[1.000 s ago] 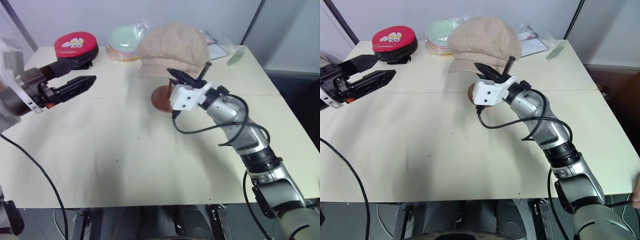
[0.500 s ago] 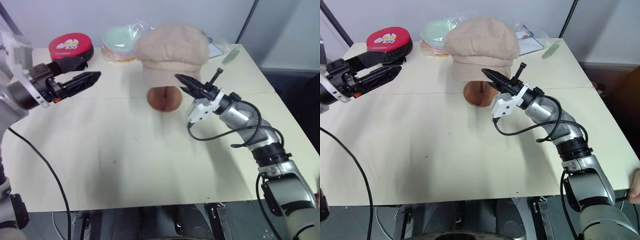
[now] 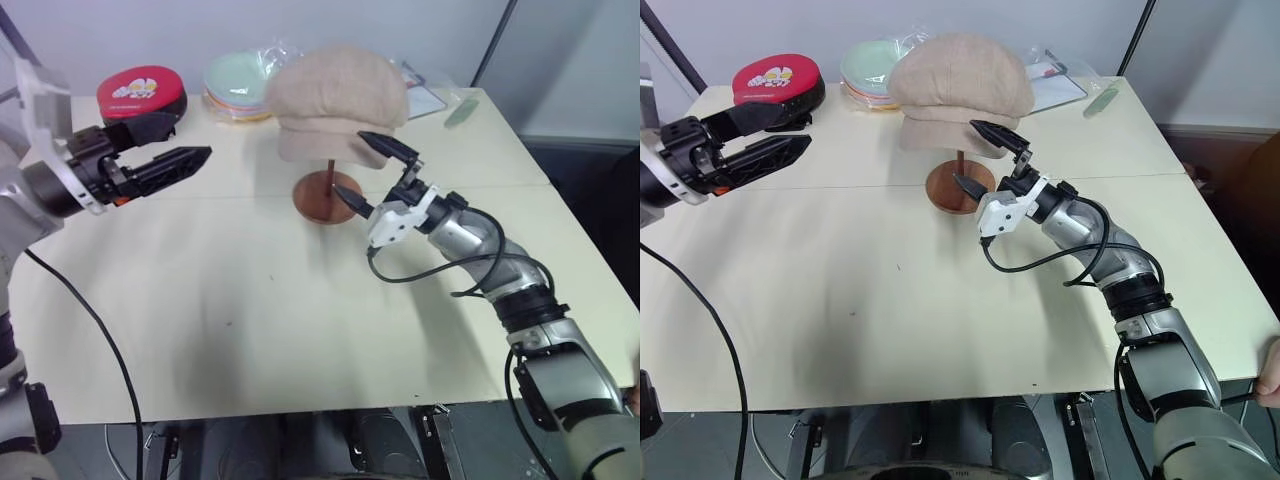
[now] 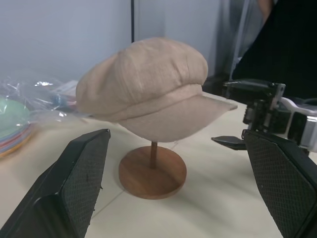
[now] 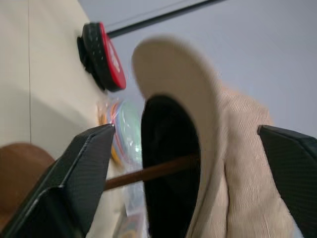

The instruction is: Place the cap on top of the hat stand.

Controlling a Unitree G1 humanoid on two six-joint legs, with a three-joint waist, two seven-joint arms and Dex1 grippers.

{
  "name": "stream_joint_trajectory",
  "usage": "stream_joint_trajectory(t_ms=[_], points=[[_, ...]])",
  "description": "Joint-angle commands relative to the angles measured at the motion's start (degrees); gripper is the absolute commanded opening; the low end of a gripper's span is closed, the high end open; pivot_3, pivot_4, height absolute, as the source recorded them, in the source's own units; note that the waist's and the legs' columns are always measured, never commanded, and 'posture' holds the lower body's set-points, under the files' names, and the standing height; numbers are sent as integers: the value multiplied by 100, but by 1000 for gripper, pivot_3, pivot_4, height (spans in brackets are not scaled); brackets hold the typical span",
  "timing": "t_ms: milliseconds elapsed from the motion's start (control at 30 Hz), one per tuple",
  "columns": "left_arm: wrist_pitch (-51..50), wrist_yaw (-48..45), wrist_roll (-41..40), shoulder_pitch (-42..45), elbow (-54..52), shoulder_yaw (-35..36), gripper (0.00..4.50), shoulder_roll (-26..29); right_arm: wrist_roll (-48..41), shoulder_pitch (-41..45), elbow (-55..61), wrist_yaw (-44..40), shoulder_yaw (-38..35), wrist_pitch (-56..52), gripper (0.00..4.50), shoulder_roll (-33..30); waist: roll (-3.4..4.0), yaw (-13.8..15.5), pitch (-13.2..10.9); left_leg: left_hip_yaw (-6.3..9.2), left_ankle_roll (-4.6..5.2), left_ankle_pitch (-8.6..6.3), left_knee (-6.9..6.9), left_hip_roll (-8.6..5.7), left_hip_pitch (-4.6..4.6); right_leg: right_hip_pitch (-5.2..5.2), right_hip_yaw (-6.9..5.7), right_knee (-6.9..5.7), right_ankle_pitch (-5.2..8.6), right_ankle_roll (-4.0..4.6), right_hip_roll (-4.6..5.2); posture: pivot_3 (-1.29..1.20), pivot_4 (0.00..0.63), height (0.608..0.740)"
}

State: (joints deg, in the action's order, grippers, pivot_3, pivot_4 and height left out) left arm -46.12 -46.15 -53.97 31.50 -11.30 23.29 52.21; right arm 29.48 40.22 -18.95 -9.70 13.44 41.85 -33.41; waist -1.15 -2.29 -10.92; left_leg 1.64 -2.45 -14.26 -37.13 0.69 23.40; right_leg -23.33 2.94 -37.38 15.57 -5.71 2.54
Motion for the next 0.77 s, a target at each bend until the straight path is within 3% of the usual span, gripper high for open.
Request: stream_joint_trajectory(t_ms=[33,100,233,300,400,600,767], points=[[13,-97,3,77,-51,75,4500,143,-747,-591,784,-545,-433,-250,4440,-450,0,28,0,1,0,0,-1,-1,1,2,-1,2,0,0,1,0,150,740],[8,-167,21,-2,-72,104,4500,204,-1414,-935,1171,-1001,-629,-622,4440,-672,-1,18,0,1,0,0,-1,-2,1,6,0,4,0,0,5,0,150,740],[-34,-375,-29,-268,-102,349,4500,421,-4141,-1590,2161,-3008,-1354,-2702,4440,-1634,12,-2,-8,1,1,-1,-2,4,-4,10,2,0,0,-1,5,0,150,740],[-32,-472,-44,-344,-81,425,4500,522,-5448,-1586,2446,-3770,-1826,-4183,4440,-2168,11,-15,-8,2,2,-1,-3,12,-6,12,2,0,0,-1,4,0,150,740],[12,-665,-1,-410,-28,478,4500,662,-6676,-1337,2240,-4643,-2398,-5756,4440,-2785,13,-21,-8,1,2,-1,-2,18,-12,13,1,-3,0,1,1,0,150,740],[114,-999,95,-227,339,507,4500,908,-7580,-313,1112,-5868,-2713,-7575,4440,-3398,16,-12,-10,-10,3,-1,-2,13,-12,12,0,5,5,10,-2,0,150,740],[238,-1117,257,-114,483,397,4500,968,-7595,-51,1015,-6009,-2790,-7935,4440,-3154,15,-12,-10,-13,4,-2,-1,13,-6,3,0,6,4,7,-3,0,150,740]])
